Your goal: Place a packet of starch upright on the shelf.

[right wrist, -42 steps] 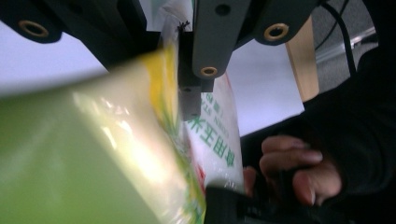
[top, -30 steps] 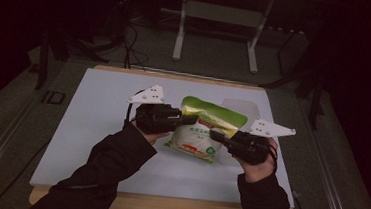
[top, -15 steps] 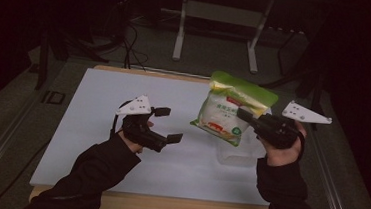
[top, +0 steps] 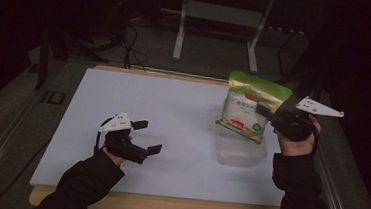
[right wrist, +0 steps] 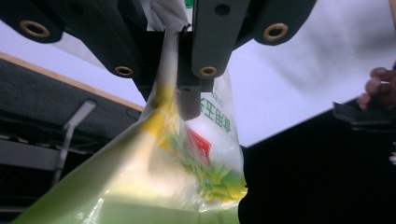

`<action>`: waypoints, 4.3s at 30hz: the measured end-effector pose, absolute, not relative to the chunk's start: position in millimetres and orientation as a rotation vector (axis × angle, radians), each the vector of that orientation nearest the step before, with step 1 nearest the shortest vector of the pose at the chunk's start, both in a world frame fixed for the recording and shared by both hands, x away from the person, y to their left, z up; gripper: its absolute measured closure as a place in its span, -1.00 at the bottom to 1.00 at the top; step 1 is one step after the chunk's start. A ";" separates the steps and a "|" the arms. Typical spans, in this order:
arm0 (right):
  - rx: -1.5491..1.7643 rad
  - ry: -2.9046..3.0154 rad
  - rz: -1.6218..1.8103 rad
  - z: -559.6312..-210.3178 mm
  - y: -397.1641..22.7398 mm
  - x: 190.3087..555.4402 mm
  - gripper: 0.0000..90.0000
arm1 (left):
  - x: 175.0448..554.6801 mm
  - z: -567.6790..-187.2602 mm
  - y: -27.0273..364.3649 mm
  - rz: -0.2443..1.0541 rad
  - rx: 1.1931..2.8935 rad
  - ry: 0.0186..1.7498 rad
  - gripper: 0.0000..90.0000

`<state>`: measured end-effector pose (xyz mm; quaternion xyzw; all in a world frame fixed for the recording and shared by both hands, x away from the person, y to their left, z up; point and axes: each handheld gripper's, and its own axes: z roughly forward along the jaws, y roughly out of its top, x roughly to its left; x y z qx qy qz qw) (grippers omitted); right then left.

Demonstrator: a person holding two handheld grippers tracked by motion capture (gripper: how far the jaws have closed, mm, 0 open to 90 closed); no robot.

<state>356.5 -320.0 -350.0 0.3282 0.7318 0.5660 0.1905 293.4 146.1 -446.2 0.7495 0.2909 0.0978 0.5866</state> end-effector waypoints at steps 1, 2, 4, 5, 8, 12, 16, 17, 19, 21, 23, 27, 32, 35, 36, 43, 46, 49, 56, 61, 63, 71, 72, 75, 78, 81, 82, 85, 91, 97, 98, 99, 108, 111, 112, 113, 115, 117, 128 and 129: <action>0.919 2.059 1.576 -351.0 -321.2 358.0 0.91 | 292.8 -447.6 146.7 0.236 1.751 0.681 -1.00; 0.931 2.062 1.564 -352.3 -322.3 359.9 0.91 | 292.1 -449.0 147.3 0.252 1.754 0.678 -1.00; 0.944 2.066 1.531 -355.6 -323.8 363.7 0.91 | 291.4 -450.9 147.6 0.269 1.762 0.682 -1.00; 0.944 2.066 1.531 -355.6 -323.8 363.7 0.91 | 291.4 -450.9 147.6 0.269 1.762 0.682 -1.00; 0.985 2.078 1.494 -366.2 -326.5 373.7 0.91 | 290.1 -456.0 147.3 0.298 1.780 0.669 -1.00; 1.006 2.088 1.465 -375.4 -325.4 381.9 0.91 | 289.4 -462.2 147.2 0.298 1.777 0.668 -1.00; 1.024 2.111 1.470 -385.0 -322.3 390.4 0.91 | 289.6 -468.5 146.4 0.279 1.772 0.676 -1.00; 1.025 2.114 1.473 -387.4 -321.1 392.3 0.91 | 289.6 -469.9 146.3 0.273 1.772 0.677 -1.00; 1.031 2.117 1.472 -391.5 -319.0 395.2 0.91 | 289.8 -472.7 146.2 0.265 1.766 0.680 -1.00; 1.042 2.117 1.471 -396.0 -318.4 398.0 0.91 | 289.7 -474.7 146.7 0.259 1.760 0.682 -1.00; 1.061 2.114 1.487 -400.3 -320.0 399.5 0.91 | 289.6 -476.5 147.1 0.255 1.754 0.685 -1.00; 1.082 2.113 1.505 -406.4 -322.3 400.5 0.91 | 290.9 -480.0 147.9 0.247 1.750 0.701 -1.00; 1.098 2.123 1.514 -415.5 -322.4 401.2 0.91 | 291.3 -482.5 148.6 0.243 1.747 0.704 -1.00; 1.117 2.140 1.513 -425.7 -322.5 401.4 0.91 | 291.4 -483.7 149.7 0.239 1.747 0.713 -1.00; 1.132 2.137 1.534 -429.4 -324.8 401.0 0.91 | 291.7 -484.1 150.3 0.239 1.748 0.713 -1.00; 1.213 2.160 1.536 -453.6 -339.0 402.8 0.91 | 292.1 -486.4 150.6 0.239 1.751 0.716 -1.00; 1.236 2.142 1.539 -458.0 -344.4 402.5 0.91 | 292.4 -487.0 150.2 0.235 1.751 0.712 -1.00; 1.220 2.143 1.507 -456.9 -342.8 401.6 0.90 | 293.2 -487.3 149.9 0.232 1.750 0.713 -1.00; 1.216 2.103 1.440 -449.9 -339.8 398.3 0.49 | 291.7 -487.0 150.4 0.237 1.757 0.707 -1.00; 1.213 2.017 1.379 -435.5 -349.6 384.7 -0.15 | 291.2 -486.0 152.2 0.238 1.750 0.711 -1.00; 1.214 1.996 1.358 -433.5 -351.4 381.1 -0.24 | 289.9 -485.3 151.7 0.242 1.752 0.705 -1.00; 1.231 1.936 1.426 -420.0 -353.9 341.3 -0.70 | 286.1 -482.1 149.0 0.254 1.762 0.682 -1.00; 1.206 1.948 1.447 -417.7 -349.9 333.1 -0.69 | 285.6 -481.8 148.7 0.254 1.762 0.681 -1.00; 1.161 1.964 1.470 -415.5 -341.1 324.9 -0.70 | 284.9 -482.2 148.4 0.253 1.764 0.680 -1.00; 1.127 1.976 1.511 -414.5 -330.3 319.1 -0.69 | 284.1 -482.5 148.3 0.252 1.766 0.679 -1.00; 1.086 2.000 1.532 -414.1 -318.5 315.0 -0.69 | 282.1 -482.5 148.7 0.253 1.770 0.670 -1.00; 1.071 2.008 1.540 -414.0 -314.4 313.5 -0.69 | 281.7 -482.5 148.8 0.254 1.774 0.667 -1.00; 1.042 2.038 1.558 -414.7 -303.9 310.0 -0.69 | 280.2 -482.3 149.0 0.256 1.775 0.667 -1.00; 0.982 2.088 1.609 -419.7 -281.0 300.8 -0.69 | 276.7 -482.5 148.4 0.246 1.786 0.653 -1.00; 0.939 2.143 1.606 -427.1 -263.6 292.2 -0.69 | 272.7 -482.8 147.6 0.242 1.790 0.644 -1.00; 0.938 2.149 1.608 -428.8 -261.5 290.7 -0.69 | 272.4 -482.9 147.8 0.241 1.791 0.644 -1.00; 0.937 2.152 1.614 -430.5 -259.6 289.4 -0.69 | 272.0 -483.2 147.8 0.240 1.791 0.645 -1.00; 0.924 2.146 1.613 -444.1 -252.4 278.4 -0.69 | 268.5 -487.5 148.9 0.235 1.803 0.648 -1.00; 0.915 2.149 1.611 -449.5 -250.4 274.4 -0.69 | 268.3 -486.9 149.9 0.240 1.799 0.646 -1.00; 0.908 2.153 1.606 -451.4 -249.5 272.9 -0.69 | 268.5 -486.8 150.5 0.243 1.801 0.645 -1.00; 0.899 2.156 1.595 -453.8 -248.5 271.3 -0.69 | 268.6 -486.9 150.8 0.245 1.801 0.645 -1.00; 0.898 2.160 1.600 -456.7 -247.7 269.3 -0.69 | 269.0 -488.0 151.5 0.243 1.799 0.649 -1.00; 0.909 2.154 1.599 -460.2 -247.2 267.2 -0.69 | 269.2 -488.8 151.6 0.246 1.804 0.648 -1.00; 0.921 2.165 1.559 -472.6 -245.0 264.4 -0.69 | 270.3 -490.4 152.5 0.260 1.813 0.639 -1.00; 0.922 2.160 1.555 -473.7 -245.0 264.9 -0.69 | 270.2 -490.9 152.2 0.256 1.811 0.637 -1.00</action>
